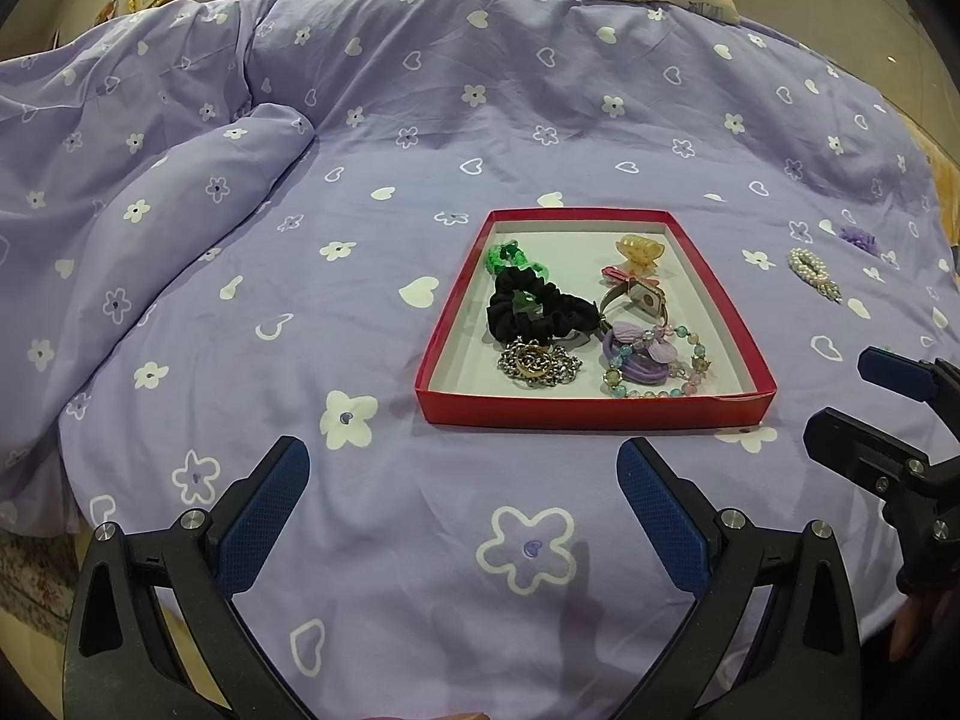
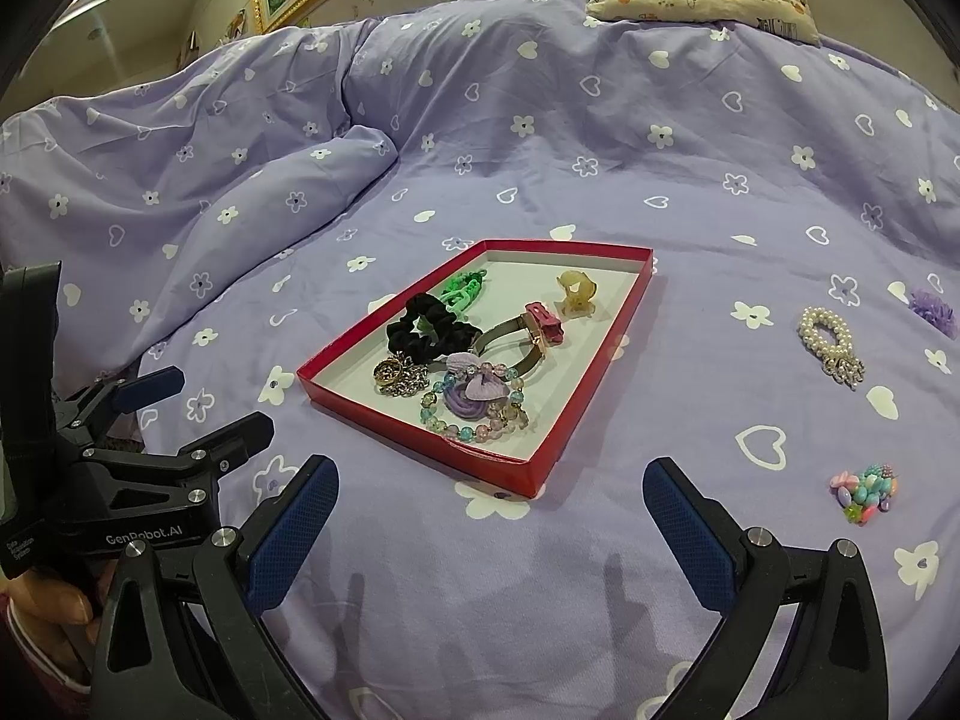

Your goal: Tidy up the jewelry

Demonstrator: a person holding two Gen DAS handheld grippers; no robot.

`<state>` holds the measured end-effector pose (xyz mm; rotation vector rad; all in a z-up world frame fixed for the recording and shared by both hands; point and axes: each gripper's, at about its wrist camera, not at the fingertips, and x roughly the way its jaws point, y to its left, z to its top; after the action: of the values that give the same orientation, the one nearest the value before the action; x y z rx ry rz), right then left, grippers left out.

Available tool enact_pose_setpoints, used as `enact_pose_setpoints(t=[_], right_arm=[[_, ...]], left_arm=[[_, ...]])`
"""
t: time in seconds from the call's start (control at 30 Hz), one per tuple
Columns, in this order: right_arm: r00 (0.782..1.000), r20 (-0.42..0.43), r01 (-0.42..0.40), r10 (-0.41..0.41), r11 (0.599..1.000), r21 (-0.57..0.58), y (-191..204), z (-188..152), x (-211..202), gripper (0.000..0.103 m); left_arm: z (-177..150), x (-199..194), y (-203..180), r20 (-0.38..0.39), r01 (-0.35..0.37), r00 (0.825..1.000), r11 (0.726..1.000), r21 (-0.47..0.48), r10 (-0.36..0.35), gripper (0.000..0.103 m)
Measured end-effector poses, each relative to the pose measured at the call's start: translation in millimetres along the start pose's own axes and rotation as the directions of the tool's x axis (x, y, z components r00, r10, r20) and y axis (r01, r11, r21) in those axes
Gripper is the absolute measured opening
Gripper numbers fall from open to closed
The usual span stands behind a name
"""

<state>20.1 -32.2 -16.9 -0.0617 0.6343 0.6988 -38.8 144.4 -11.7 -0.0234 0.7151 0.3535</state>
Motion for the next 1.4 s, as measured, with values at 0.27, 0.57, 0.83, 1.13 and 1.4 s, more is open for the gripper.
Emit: enact_pose_setpoints(t=[0.27, 0.57, 0.83, 1.13, 1.4], right_arm=[[1.000, -0.007, -0.002, 0.002, 1.000, -0.003, -0.2, 1.1, 0.0, 0.103], [1.000, -0.007, -0.003, 0.003, 1.000, -0.004, -0.3, 1.3, 0.5, 0.103], [1.000, -0.012, -0.008, 0.008, 1.000, -0.003, -0.6, 0.8, 4.0, 0.103], [1.000, -0.010, -0.008, 0.008, 1.000, -0.002, -1.0, 1.1, 4.3, 0.103], [1.000, -0.011, -0.010, 0.010, 1.000, -0.001, -1.0, 1.0, 3.9, 0.103]], left_arm=[[-0.5, 0.0, 0.2, 0.000, -0.001, 1.000, 1.000, -0.001, 0.001, 0.103], [0.6, 1.0, -0.4, -0.003, -0.001, 1.000, 1.000, -0.003, 0.001, 0.103], [0.1, 2.1, 0.3, -0.003, -0.002, 1.000, 1.000, -0.001, 0.002, 0.103], [-0.2, 3.9, 1.6, -0.003, -0.002, 1.000, 1.000, 0.001, 0.002, 0.103], [-0.2, 4.1, 1.1, -0.004, -0.001, 1.000, 1.000, 0.002, 0.001, 0.103]])
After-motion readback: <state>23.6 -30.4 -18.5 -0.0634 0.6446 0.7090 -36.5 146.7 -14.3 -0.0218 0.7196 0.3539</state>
